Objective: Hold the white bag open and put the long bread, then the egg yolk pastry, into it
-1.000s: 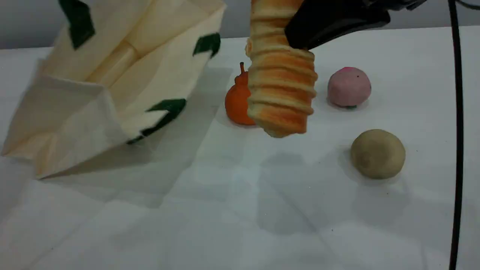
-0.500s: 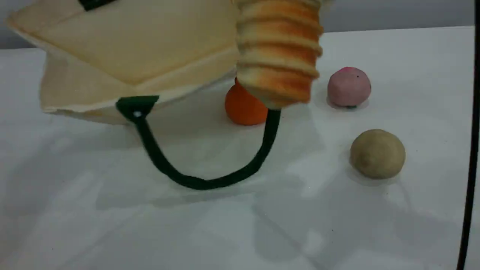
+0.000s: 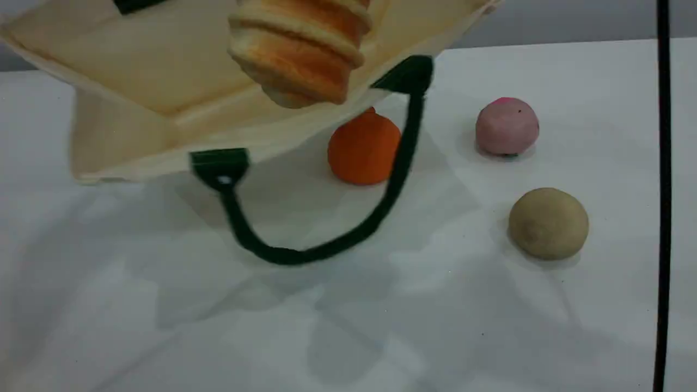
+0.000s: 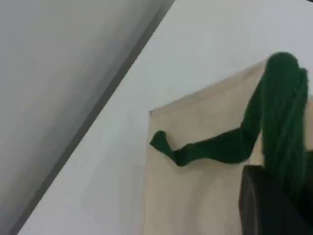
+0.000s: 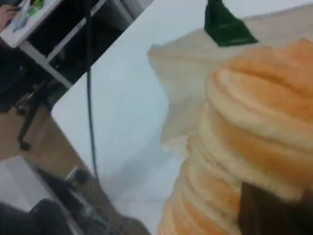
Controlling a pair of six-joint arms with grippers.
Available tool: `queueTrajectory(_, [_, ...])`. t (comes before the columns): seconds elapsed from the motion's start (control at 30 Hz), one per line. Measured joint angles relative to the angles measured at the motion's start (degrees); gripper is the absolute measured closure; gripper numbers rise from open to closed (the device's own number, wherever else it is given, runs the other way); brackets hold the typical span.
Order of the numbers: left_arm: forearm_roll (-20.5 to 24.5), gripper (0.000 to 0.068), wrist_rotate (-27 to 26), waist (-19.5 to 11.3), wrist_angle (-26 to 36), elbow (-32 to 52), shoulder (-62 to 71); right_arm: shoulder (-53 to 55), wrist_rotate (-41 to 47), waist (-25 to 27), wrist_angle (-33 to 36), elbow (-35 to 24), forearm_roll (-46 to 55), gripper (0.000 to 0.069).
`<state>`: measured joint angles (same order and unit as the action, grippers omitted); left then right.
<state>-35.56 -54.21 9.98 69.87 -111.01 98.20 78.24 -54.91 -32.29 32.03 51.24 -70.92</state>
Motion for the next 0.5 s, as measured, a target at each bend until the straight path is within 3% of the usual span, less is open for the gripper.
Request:
queueTrajectory(0.2, [-0.6, 0.0598, 0.1, 0.0, 0.0, 0.0, 1.8, 5.7, -1.9, 0.1, -2.9, 0.0, -0.3, 0.0647])
queueTrajectory(0.5, [-0.9, 0.0598, 0.3, 0.0, 0.0, 0.0, 4.4, 11.7, -10.3, 0.1, -4.5, 0.1, -8.6, 0.0647])
